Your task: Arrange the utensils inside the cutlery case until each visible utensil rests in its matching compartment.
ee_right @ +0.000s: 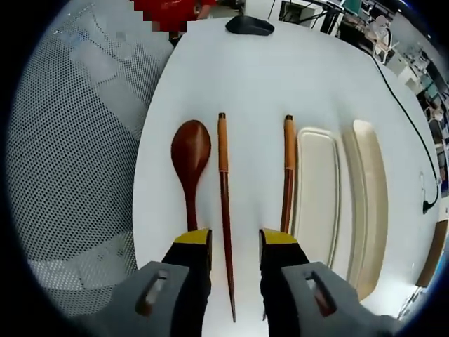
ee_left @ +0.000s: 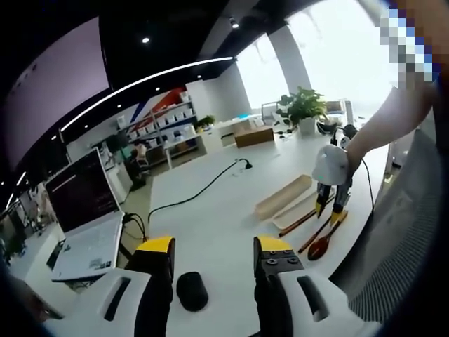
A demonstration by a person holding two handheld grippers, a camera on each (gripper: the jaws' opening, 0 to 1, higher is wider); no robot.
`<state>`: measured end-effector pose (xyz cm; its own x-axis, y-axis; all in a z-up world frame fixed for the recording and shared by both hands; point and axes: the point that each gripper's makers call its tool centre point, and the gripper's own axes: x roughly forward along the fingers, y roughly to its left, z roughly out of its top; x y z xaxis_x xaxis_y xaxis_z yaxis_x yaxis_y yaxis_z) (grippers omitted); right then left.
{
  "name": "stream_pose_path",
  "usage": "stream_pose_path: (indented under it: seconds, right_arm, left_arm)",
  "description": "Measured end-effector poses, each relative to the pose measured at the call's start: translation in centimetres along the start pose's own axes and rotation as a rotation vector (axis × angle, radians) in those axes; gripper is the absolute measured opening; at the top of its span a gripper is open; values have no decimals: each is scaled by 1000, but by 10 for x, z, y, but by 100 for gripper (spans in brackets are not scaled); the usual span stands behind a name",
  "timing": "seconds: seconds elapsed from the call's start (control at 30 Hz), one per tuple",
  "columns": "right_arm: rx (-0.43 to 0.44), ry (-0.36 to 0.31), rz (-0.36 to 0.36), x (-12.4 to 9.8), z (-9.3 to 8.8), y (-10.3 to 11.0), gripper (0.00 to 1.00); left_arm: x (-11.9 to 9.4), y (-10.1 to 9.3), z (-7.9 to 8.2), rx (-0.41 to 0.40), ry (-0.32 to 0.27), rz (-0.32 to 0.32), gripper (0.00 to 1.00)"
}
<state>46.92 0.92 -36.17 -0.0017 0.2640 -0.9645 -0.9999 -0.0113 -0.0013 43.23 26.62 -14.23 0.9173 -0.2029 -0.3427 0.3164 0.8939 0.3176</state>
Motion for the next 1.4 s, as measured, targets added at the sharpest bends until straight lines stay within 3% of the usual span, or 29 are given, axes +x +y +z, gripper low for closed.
stream_pose_path:
  seconds: [0.4,0.53,0.67,1.4]
  right_arm:
    - [-26,97,2,3,3,3,21]
    - [71,63,-25,3,5,-1,13]
    - [40,30,-16,5,8,0,1]
    - [55,64,27,5,9,-2,0]
  left_arm:
    - [-1,0,0,10,0,5,45]
    - [-1,0,-1,12,2,3,45]
    - [-2,1,0,15,2,10,44]
    - [-1,1,0,18,2,7,43]
